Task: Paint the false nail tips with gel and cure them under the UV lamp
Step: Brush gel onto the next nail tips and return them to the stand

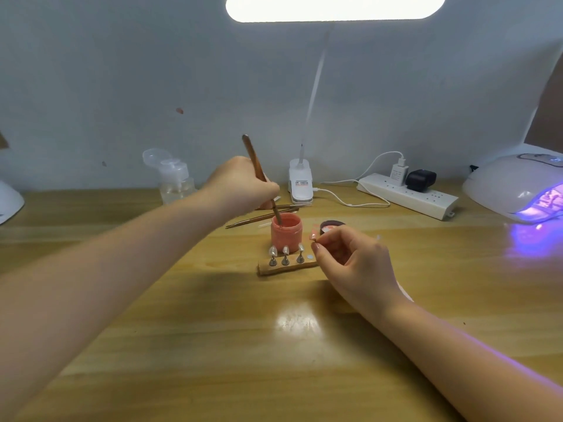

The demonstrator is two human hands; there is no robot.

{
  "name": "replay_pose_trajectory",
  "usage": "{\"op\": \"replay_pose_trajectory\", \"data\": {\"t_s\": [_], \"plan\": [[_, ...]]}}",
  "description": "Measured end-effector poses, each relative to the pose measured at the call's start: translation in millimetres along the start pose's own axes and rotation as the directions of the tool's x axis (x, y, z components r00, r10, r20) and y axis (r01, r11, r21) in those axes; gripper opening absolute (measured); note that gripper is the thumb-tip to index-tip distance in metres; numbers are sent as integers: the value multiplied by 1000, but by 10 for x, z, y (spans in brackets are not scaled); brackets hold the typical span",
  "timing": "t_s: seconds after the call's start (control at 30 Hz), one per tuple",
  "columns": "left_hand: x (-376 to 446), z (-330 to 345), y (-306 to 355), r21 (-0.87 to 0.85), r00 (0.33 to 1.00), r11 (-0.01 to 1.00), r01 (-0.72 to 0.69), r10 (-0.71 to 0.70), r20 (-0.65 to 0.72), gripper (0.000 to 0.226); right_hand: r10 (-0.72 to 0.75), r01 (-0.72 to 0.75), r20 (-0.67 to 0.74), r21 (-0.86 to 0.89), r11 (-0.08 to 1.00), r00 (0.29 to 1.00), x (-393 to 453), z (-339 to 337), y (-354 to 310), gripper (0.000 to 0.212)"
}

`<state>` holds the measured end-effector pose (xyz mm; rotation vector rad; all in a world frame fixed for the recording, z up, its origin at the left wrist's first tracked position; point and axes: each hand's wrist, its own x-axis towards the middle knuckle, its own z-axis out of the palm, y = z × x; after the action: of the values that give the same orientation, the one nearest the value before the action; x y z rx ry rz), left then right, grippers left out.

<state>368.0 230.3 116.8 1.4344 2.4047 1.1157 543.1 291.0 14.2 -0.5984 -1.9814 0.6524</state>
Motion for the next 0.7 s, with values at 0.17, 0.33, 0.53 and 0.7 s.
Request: {"op": "replay_pose_trajectory", "data": {"t_s": [0.17,0.33,0.53,0.7], "plan": [[207,121,80,75,999,997,25,-28,31,20,-27,27,1,-6,1000,1000,-3,24,3,2],[260,290,45,189,994,981,32,-51,96,23,-36,36,-2,-3,999,999,-1,30,-6,2],[310,291,-46,73,992,993,91,-97,85,20,-45,45,-1,-2,999,999,0,30,1,2],[322,139,-207,-339,973,918,205,-230,-33,14,-46,46,-1,-2,999,999,0,29,-4,2]]}}
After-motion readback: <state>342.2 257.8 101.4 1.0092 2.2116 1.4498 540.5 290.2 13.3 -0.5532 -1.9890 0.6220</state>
